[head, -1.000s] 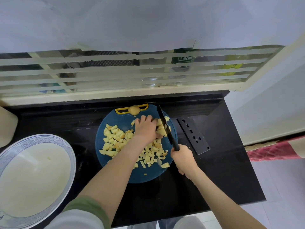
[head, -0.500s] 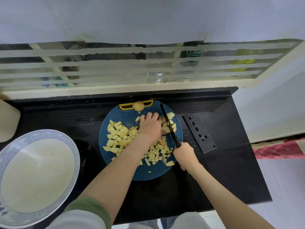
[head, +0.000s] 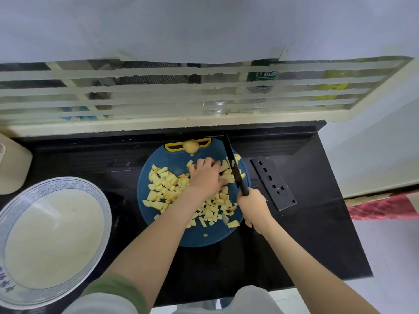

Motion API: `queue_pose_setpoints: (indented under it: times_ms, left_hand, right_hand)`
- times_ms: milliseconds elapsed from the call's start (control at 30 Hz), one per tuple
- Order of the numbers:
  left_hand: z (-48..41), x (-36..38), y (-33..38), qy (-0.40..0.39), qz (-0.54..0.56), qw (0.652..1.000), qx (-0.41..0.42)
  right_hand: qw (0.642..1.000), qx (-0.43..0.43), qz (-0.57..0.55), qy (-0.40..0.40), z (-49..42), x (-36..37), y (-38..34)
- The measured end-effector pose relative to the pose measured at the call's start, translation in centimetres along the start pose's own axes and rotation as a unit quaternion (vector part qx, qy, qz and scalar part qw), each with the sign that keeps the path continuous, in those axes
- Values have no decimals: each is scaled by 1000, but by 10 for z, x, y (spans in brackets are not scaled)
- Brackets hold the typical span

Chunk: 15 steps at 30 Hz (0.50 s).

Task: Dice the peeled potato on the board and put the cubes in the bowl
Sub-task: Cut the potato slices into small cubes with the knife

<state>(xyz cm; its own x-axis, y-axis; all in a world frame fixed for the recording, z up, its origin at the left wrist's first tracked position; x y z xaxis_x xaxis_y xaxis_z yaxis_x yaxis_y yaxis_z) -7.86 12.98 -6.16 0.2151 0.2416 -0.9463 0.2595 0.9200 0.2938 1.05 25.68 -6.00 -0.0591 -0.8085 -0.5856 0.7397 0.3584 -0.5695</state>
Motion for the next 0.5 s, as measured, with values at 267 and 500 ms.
queue_pose_setpoints:
  times_ms: [267,500]
  left_hand:
    - [6,-8,-4,49,6,998,-47]
    - [8,-5,0,58,3,997,-43]
  right_hand:
    - [1000,-20,-1,-7,19,-3,5]
    - [996,-35,77,-11,19,4,7]
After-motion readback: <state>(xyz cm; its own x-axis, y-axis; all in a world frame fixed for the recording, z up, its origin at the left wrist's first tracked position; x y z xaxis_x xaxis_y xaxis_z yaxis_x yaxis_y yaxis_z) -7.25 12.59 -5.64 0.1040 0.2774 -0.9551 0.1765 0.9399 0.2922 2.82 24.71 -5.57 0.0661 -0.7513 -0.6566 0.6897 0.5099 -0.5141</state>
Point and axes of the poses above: each hand's wrist, its own z-axis away from the middle knuckle, its own x-axis out of the palm, y = z × x, the point moved 4 cm from there along -z, towards the middle knuckle, and after that the axes turned 11 degrees about y, right-handed, at the moved point
